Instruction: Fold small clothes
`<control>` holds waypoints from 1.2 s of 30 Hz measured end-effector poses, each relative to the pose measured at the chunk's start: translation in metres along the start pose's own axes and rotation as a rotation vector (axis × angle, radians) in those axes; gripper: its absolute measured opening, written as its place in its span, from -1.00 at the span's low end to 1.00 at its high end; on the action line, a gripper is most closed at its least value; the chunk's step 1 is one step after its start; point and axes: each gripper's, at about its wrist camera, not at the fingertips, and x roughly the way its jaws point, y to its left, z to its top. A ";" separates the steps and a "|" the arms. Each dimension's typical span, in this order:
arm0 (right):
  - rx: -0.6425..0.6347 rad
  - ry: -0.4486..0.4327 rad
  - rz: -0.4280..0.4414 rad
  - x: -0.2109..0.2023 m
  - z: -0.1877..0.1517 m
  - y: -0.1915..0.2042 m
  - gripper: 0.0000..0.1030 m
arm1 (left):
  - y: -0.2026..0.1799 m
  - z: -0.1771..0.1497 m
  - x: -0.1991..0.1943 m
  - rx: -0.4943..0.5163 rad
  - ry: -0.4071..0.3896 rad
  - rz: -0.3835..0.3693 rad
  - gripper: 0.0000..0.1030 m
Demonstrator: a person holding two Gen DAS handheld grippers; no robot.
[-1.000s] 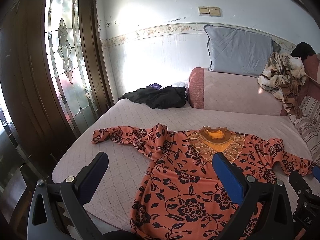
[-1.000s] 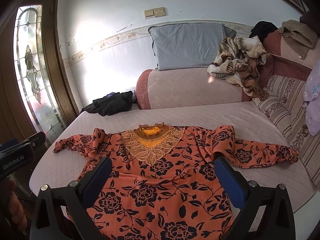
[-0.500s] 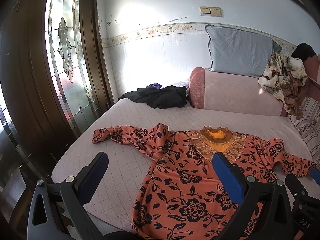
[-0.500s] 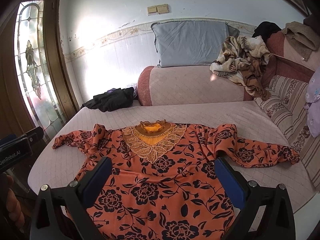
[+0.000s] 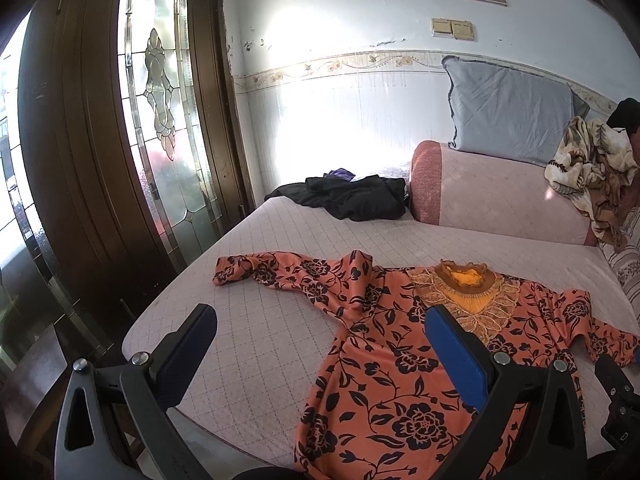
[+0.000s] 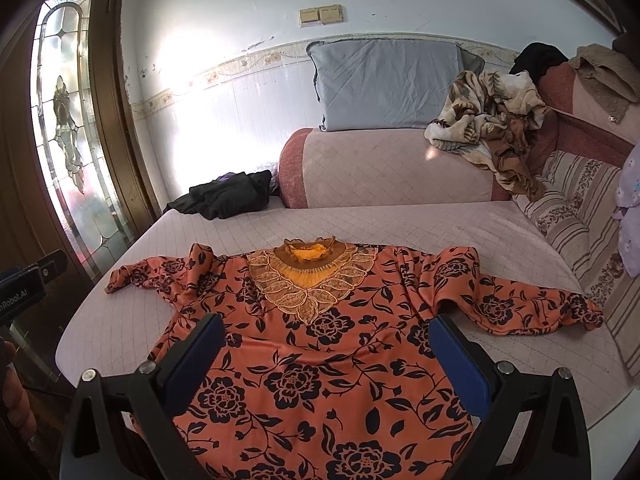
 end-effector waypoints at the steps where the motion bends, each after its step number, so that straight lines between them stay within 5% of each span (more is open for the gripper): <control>1: -0.001 0.001 0.001 0.001 0.000 0.001 1.00 | 0.003 0.000 0.001 -0.005 0.001 0.005 1.00; 16: 0.004 0.009 0.008 0.004 -0.003 -0.001 1.00 | 0.003 0.000 0.007 -0.014 0.003 0.012 1.00; 22: 0.097 0.058 0.019 0.025 -0.008 -0.033 1.00 | -0.039 -0.013 0.053 0.036 0.112 -0.075 1.00; 27: 0.352 0.131 0.009 0.057 -0.016 -0.117 1.00 | -0.102 -0.039 0.137 0.069 0.298 -0.164 1.00; 31: 0.660 0.163 -0.019 0.082 -0.035 -0.216 1.00 | -0.152 -0.066 0.200 0.133 0.412 -0.158 1.00; 36: 1.101 0.065 -0.047 0.089 -0.076 -0.336 0.98 | -0.172 -0.102 0.233 0.180 0.499 -0.183 1.00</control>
